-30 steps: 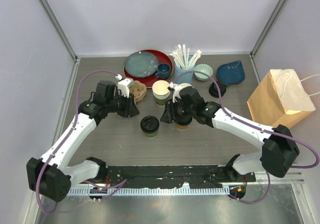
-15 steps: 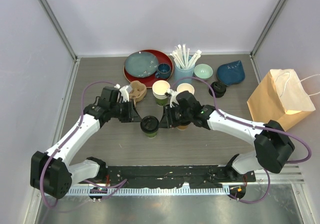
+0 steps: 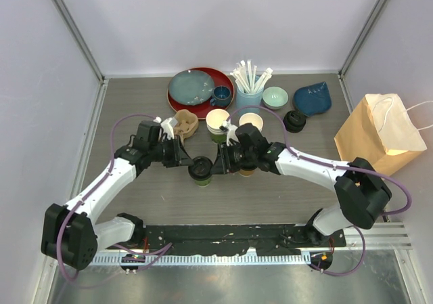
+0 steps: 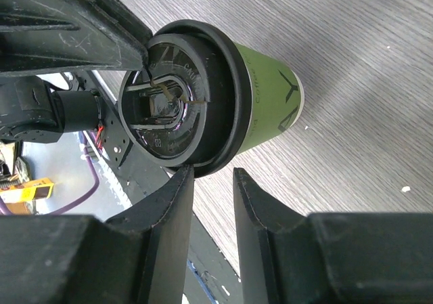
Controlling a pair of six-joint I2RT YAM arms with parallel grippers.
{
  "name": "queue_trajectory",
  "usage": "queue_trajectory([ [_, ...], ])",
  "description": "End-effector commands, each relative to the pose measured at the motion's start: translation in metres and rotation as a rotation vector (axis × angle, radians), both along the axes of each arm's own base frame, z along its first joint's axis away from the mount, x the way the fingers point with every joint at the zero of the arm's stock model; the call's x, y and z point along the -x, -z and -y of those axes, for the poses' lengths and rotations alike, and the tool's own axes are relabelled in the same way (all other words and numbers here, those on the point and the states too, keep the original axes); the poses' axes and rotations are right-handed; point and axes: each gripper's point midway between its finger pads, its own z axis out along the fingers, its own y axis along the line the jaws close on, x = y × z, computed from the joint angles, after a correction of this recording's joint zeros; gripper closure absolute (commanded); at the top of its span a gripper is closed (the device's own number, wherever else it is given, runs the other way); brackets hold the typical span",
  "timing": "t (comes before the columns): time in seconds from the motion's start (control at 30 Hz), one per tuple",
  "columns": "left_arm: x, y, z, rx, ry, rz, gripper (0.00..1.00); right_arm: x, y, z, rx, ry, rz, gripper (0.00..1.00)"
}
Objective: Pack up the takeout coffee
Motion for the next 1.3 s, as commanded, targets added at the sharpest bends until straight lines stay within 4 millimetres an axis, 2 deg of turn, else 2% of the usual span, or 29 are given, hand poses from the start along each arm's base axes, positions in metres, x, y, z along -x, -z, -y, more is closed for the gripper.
queue_trajectory([
  [0.0,0.006,0.015,-0.003,-0.014,-0.013,-0.039,0.82,-0.007,0.003,-0.007,0.001,0.006,0.009,0.66],
  [0.1,0.011,0.026,-0.008,-0.036,-0.032,-0.066,0.83,-0.010,0.009,-0.004,0.014,0.023,-0.003,0.68],
  [0.3,0.011,0.028,-0.007,-0.026,-0.034,-0.067,0.86,-0.021,0.013,0.005,0.051,0.078,0.012,0.74],
  [0.4,0.013,0.037,-0.012,-0.058,-0.048,-0.078,0.90,-0.025,0.019,0.007,0.067,0.091,0.013,0.76],
  [0.47,0.016,0.050,-0.024,-0.121,-0.086,-0.103,0.99,-0.024,0.024,0.008,0.081,0.093,0.002,0.79],
  [0.5,0.018,0.054,-0.027,-0.140,-0.089,-0.109,1.00,-0.022,0.030,0.009,0.093,0.094,-0.007,0.79],
  [0.67,0.033,0.078,-0.038,-0.181,-0.120,-0.160,1.00,-0.011,0.057,0.022,0.138,0.111,-0.056,0.86],
  [0.9,0.038,0.089,-0.040,-0.188,-0.124,-0.189,1.00,-0.005,0.070,0.027,0.157,0.113,-0.084,0.91],
  [1.03,0.031,0.084,-0.039,-0.184,-0.115,-0.157,1.00,-0.007,0.062,0.025,0.143,0.112,-0.071,0.91],
  [1.17,0.005,0.052,-0.031,-0.110,-0.110,-0.043,1.00,-0.016,0.037,0.018,0.119,0.101,-0.021,0.89],
  [1.2,-0.006,0.039,-0.029,-0.081,-0.120,-0.005,1.00,-0.017,0.029,0.018,0.107,0.101,-0.010,0.87],
  [1.27,-0.013,0.025,-0.026,-0.047,-0.117,0.027,0.96,-0.021,0.015,0.013,0.079,0.098,0.012,0.82],
])
